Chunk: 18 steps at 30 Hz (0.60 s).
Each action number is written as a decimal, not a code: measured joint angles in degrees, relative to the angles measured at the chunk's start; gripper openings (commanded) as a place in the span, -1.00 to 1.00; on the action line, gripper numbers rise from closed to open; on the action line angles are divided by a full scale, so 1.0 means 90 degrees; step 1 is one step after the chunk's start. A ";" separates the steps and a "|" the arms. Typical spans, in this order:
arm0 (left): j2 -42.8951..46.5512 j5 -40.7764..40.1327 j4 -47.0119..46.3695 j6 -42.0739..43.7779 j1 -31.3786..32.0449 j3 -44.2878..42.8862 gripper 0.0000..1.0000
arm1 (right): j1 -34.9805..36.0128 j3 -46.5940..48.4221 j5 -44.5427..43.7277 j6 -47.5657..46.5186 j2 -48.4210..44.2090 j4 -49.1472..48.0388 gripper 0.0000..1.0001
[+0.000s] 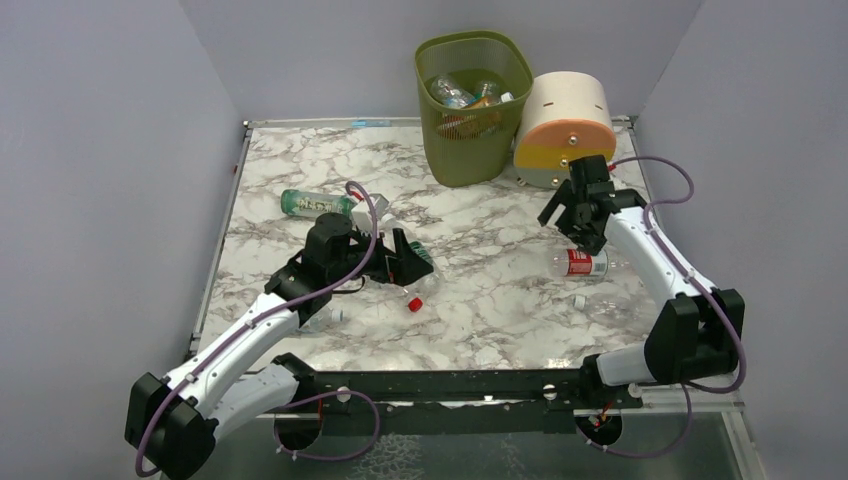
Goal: Put the plastic bottles in the bin
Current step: Pick up the plastic bottle at the center of the board.
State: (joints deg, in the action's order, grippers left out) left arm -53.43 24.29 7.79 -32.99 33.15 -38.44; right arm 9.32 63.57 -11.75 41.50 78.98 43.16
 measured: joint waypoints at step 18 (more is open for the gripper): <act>-0.0017 0.0384 -0.0284 0.0073 0.0000 0.0121 0.98 | 0.0000 0.0024 -0.0372 0.2390 0.1173 0.1751 0.99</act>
State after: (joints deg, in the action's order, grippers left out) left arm -53.58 27.75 5.23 -32.34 33.15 -37.34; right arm 9.32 63.79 -15.09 63.00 89.54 58.92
